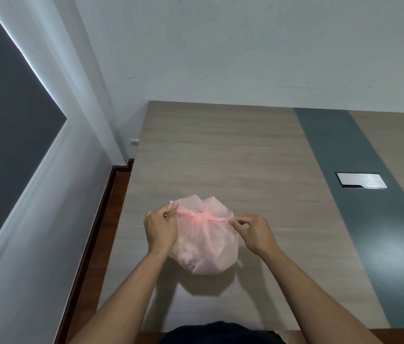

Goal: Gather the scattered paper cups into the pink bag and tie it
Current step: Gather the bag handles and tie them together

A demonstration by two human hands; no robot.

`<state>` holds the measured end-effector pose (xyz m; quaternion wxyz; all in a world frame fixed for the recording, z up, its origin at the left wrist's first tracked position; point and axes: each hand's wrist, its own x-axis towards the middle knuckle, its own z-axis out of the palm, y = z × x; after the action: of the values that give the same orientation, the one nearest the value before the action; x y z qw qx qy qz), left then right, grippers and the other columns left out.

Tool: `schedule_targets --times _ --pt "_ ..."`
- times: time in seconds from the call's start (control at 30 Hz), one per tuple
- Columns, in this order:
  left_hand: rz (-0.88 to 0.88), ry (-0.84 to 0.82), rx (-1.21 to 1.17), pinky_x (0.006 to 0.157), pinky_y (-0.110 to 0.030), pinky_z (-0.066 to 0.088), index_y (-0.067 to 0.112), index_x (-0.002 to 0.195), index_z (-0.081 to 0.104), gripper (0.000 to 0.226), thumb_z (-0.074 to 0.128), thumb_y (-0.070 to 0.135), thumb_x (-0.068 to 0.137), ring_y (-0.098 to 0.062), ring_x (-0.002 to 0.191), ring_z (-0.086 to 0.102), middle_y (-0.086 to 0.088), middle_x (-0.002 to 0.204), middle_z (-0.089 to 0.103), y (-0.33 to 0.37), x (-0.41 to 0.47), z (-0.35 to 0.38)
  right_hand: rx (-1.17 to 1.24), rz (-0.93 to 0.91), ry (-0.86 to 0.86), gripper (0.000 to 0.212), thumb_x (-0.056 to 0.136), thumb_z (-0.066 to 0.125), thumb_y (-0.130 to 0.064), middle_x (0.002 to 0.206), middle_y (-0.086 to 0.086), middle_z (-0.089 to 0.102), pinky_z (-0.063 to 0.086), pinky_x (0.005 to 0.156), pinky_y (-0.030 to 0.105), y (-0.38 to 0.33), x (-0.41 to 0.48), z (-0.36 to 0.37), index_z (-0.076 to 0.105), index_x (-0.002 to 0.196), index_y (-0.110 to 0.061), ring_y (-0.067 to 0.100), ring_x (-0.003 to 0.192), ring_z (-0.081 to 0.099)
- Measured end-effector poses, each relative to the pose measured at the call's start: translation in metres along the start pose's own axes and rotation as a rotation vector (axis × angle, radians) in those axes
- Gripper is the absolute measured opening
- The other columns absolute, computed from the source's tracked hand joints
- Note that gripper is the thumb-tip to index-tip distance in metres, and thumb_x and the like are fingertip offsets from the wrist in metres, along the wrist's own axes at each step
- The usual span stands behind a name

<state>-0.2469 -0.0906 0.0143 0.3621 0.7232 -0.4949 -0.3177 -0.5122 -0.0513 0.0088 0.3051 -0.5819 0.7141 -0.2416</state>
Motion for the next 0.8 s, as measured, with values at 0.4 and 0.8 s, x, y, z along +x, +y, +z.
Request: schedule_targets --times 0.4,0.8 --pt "0.131 -0.347 -0.404 0.066 -0.023 0.057 0.009 0.098 0.060 0.042 0.041 0.038 0.123 -0.012 0.067 0.070 -0.005 0.086 0.082 0.044 -0.011 0.001 0.575 -0.034 -0.115 0.035 0.115 0.052 -0.039 0.120 0.000 0.083 0.060 0.102 0.032 -0.050 -0.004 -0.010 0.063 0.110 -0.006 0.020 0.120 0.076" --pt "-0.032 -0.368 -0.619 0.078 -0.018 0.060 0.012 0.114 0.088 0.024 0.065 0.015 0.114 -0.012 0.077 0.062 -0.001 0.095 0.084 0.048 -0.010 0.006 0.911 0.011 -0.099 0.030 0.105 0.075 -0.036 0.113 0.025 0.079 0.060 0.093 0.035 -0.072 0.006 -0.014 0.083 0.110 -0.008 0.021 0.100 0.074"
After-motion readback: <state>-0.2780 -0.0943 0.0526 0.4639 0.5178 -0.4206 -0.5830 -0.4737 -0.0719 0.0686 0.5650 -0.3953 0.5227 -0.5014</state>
